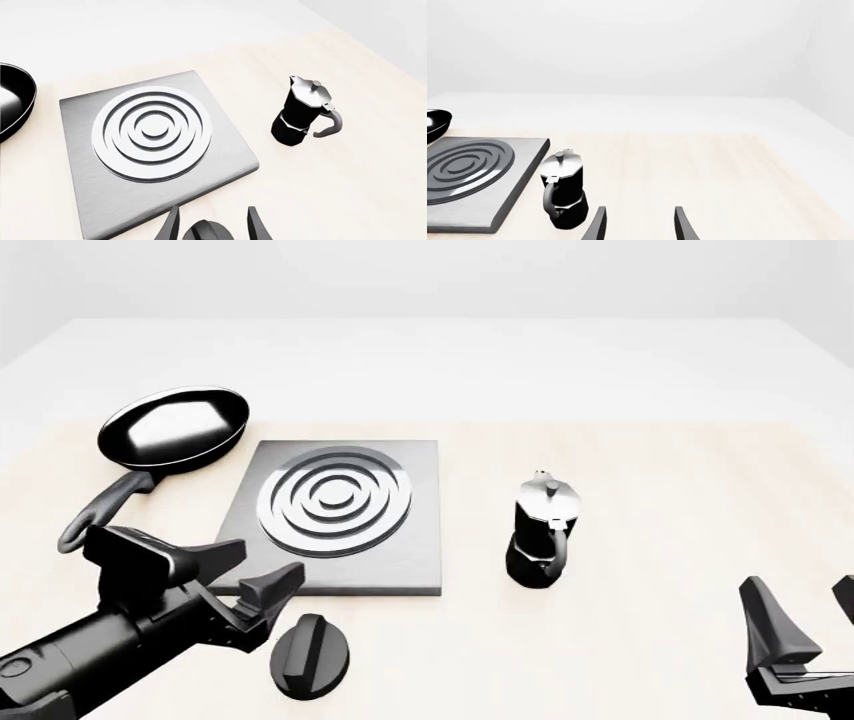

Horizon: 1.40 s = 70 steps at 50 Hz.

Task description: Turn on the stove.

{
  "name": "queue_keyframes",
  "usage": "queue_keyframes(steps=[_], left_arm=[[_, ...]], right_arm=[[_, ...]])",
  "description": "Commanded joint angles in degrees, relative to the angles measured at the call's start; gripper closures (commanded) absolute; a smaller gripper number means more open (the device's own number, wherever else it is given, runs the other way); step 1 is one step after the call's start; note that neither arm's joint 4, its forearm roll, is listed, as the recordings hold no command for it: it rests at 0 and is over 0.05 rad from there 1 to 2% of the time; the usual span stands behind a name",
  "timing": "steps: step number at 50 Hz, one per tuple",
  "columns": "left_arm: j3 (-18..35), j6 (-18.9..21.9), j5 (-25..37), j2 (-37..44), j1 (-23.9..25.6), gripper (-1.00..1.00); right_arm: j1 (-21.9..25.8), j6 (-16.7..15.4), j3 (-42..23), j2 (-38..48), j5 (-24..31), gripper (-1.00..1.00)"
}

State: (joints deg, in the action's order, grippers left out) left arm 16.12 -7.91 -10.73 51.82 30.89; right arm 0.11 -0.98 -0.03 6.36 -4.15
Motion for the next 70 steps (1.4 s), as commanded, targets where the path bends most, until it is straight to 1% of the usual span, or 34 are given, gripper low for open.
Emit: queue_keyframes(steps=[1,10,11,16,21,28,31,37,39,70], left_arm=[[0.4,-3.6,-3.5,5.8,3.5,-1.0],[-0.6,-5.8,-6.9,9.7,3.8,-1.0],[-2.0,-6.6,-9.4,11.6,2.7,-1.0],[-3.2,-7.3,-11.6,13.5,2.1,-1.0],[-3.4,-8.3,-13.4,15.9,2.8,-1.0],[-3.4,-8.3,-13.9,16.6,2.3,-1.0],[-4.1,-9.0,-16.2,19.1,2.0,-1.0],[-4.1,-9.0,-16.7,20.1,1.4,-1.0],[-4.7,-9.0,-18.2,21.8,1.2,-1.0],[-4.3,-9.7,-23.0,29.3,0.5,-1.0]], right_arm=[[0.0,0.2,0.0,0.1,0.0,-1.0],[0.0,0.4,0.0,0.1,0.0,-1.0],[0.0,0.7,0.0,0.4,-0.2,-1.0],[-0.1,0.9,0.0,0.7,-0.4,-1.0],[-0.3,0.9,0.0,0.6,-0.5,-1.0],[-0.3,1.1,0.0,0.9,-0.8,-1.0],[-0.2,1.4,0.0,1.0,-0.8,-1.0],[-0.2,1.5,0.0,0.7,-0.5,-1.0],[-0.2,1.5,0.0,0.5,-0.4,-1.0],[0.0,2.1,0.0,1.8,-1.4,-1.0]])
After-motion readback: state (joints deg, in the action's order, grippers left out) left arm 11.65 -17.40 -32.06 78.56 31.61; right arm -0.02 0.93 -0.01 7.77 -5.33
